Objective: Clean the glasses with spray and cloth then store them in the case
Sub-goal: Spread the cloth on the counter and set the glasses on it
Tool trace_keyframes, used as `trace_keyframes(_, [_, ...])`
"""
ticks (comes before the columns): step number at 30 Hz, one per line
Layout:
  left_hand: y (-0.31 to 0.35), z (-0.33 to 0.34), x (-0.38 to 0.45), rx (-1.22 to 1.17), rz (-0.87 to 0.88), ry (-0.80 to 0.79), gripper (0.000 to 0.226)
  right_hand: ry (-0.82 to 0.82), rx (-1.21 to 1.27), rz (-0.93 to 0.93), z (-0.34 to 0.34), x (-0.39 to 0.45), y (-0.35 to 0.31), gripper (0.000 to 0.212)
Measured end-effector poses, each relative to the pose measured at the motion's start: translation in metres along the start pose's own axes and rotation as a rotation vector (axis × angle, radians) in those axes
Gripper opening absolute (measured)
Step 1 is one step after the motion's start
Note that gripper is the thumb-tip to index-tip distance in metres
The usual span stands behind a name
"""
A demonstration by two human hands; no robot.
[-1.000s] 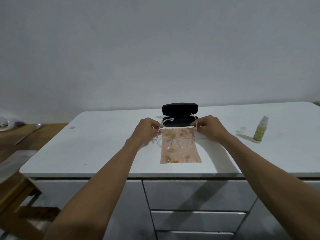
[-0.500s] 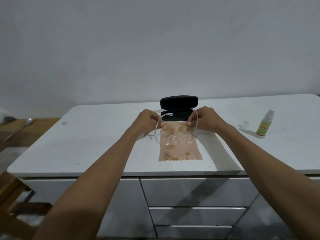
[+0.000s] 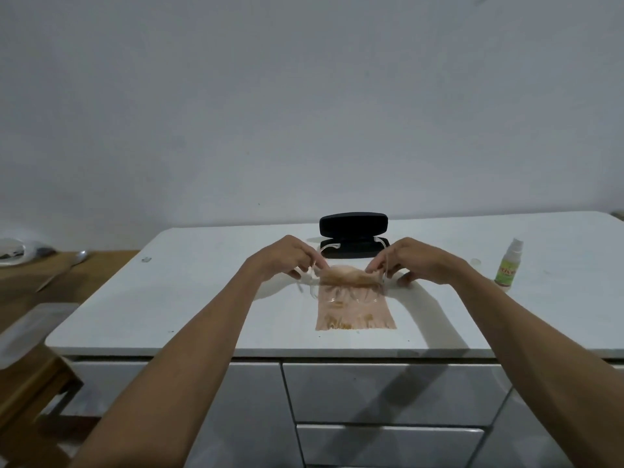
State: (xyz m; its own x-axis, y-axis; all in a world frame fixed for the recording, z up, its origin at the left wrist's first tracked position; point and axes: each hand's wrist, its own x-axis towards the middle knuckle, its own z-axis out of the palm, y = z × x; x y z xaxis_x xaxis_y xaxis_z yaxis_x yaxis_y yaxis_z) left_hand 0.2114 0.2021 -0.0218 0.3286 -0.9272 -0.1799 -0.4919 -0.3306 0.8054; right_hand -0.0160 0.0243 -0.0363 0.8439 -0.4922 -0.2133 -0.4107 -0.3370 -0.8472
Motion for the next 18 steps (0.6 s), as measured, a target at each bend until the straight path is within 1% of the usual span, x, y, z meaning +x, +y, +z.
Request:
trace_keyframes(3, [0.006,0.006,-0.003,0.082,-0.019,-0.027,0.045,0.007,0.004,0.007,0.001,-0.002,0.002,0.038])
trace_keyframes(6, [0.004,0.01,-0.002,0.093,-0.009,-0.013,0.05,0.018,0.037,0.009,0.0,-0.002,0.005,0.034])
trace_keyframes(8, [-0.001,0.011,-0.001,0.071,0.002,0.01,0.05,0.045,0.068,0.021,0.002,-0.003,0.005,0.032])
trace_keyframes(13, [-0.015,0.01,-0.006,-0.02,-0.009,0.179,0.043,0.22,0.093,0.022,0.006,-0.011,0.009,0.019])
trace_keyframes(18, [-0.025,0.013,-0.031,-0.01,-0.093,0.303,0.027,0.332,0.031,0.033,0.011,-0.031,0.022,0.016])
